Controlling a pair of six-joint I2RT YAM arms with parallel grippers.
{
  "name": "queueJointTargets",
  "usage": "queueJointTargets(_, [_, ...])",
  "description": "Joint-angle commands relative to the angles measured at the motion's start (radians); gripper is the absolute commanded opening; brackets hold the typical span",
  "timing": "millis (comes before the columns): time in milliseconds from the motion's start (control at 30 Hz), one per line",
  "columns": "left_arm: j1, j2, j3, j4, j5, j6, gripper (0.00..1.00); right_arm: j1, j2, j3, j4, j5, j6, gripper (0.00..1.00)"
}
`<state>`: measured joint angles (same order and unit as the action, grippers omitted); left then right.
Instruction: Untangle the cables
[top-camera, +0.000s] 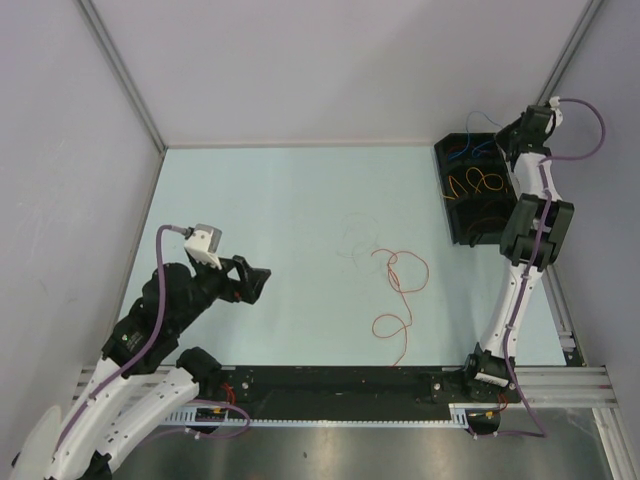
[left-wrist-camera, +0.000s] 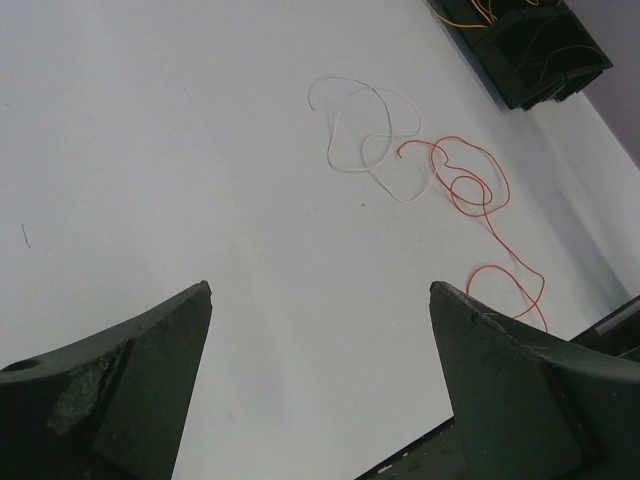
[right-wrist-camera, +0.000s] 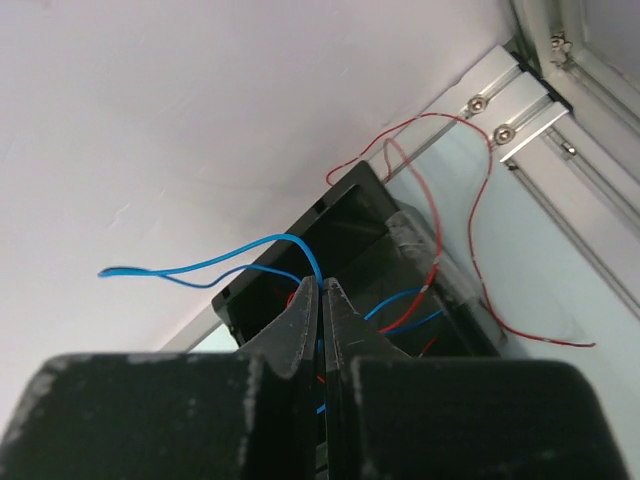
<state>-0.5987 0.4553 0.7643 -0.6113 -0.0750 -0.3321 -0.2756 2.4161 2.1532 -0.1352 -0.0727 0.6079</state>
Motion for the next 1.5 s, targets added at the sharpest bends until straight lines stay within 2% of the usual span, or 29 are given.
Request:
queueJointTargets(0, [0.013, -0.015, -0.005, 0.028, 0.007, 0.011, 0.95, 0.050, -0.002, 0.033, 0.049, 0.067, -0.068, 0.00])
queueJointTargets(200, [0.013, -0.029, -0.006, 0.030, 0.009, 0.013, 0.95, 0.042, -0.028, -0.133, 0.108, 0.064, -0.082, 0.00])
queueJointTargets(500, [0.014, -0.046, -0.005, 0.028, 0.012, 0.013, 0.95, 0.018, -0.044, -0.154, 0.068, 0.050, -0.108, 0.00])
queueJointTargets(600, [0.014, -0.055, -0.006, 0.030, 0.012, 0.013, 0.95, 0.015, -0.069, -0.135, 0.051, 0.033, -0.103, 0.12])
queueJointTargets(633, [0.014, -0.056, -0.006, 0.030, 0.012, 0.013, 0.95, 0.016, -0.077, -0.128, 0.040, 0.031, -0.105, 0.26])
queueJointTargets(733, [0.014, -0.055, -0.006, 0.030, 0.014, 0.013, 0.95, 0.016, -0.123, -0.121, 0.016, 0.045, -0.105, 0.46])
queueJointTargets(833, [0.014, -0.060, -0.006, 0.028, 0.014, 0.013, 0.95, 0.013, -0.181, -0.130, -0.012, 0.068, -0.085, 0.55])
queueJointTargets(1067, [0.016, -0.058, -0.010, 0.031, 0.012, 0.011, 0.95, -0.001, -0.354, -0.194, -0.058, 0.083, 0.018, 0.58])
queueJointTargets(1200, [0.016, 0.029, -0.013, 0.039, 0.041, 0.007, 0.95, 0.018, -0.542, -0.376, -0.046, 0.016, 0.076, 0.58])
queueJointTargets(1467, [0.011, 0.212, -0.045, 0.128, 0.190, -0.096, 0.90, 0.200, -0.866, -0.622, -0.204, 0.056, -0.025, 0.62])
